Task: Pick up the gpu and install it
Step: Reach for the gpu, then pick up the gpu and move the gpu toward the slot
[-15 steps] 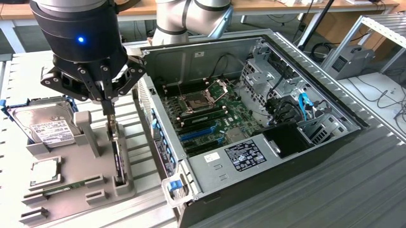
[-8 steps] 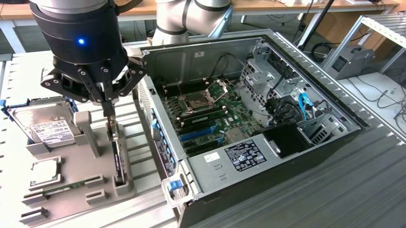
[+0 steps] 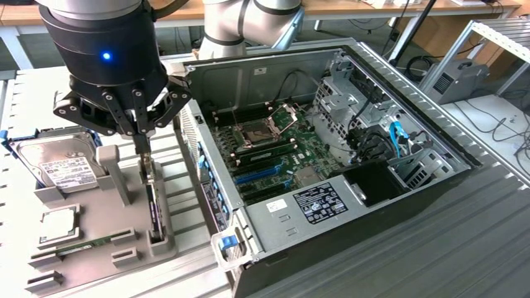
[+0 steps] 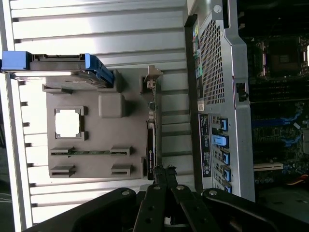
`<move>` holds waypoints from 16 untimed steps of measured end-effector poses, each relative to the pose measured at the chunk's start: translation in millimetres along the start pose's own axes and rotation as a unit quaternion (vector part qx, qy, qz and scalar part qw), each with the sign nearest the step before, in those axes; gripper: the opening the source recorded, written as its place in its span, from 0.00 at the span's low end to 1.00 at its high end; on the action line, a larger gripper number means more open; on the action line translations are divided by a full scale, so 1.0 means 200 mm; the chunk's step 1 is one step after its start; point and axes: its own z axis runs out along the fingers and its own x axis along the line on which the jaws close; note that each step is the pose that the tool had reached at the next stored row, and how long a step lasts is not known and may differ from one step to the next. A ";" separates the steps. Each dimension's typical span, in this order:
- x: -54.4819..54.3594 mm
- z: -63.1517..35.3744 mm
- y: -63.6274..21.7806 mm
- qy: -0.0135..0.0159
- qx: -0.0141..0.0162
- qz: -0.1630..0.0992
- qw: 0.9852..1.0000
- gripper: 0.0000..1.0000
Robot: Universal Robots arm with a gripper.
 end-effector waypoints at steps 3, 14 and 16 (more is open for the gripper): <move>0.00 0.000 0.000 0.000 0.000 0.000 1.000 0.11; 0.00 0.000 0.000 0.000 0.000 0.000 1.000 0.29; 0.00 0.000 0.000 0.000 0.000 0.000 1.000 0.36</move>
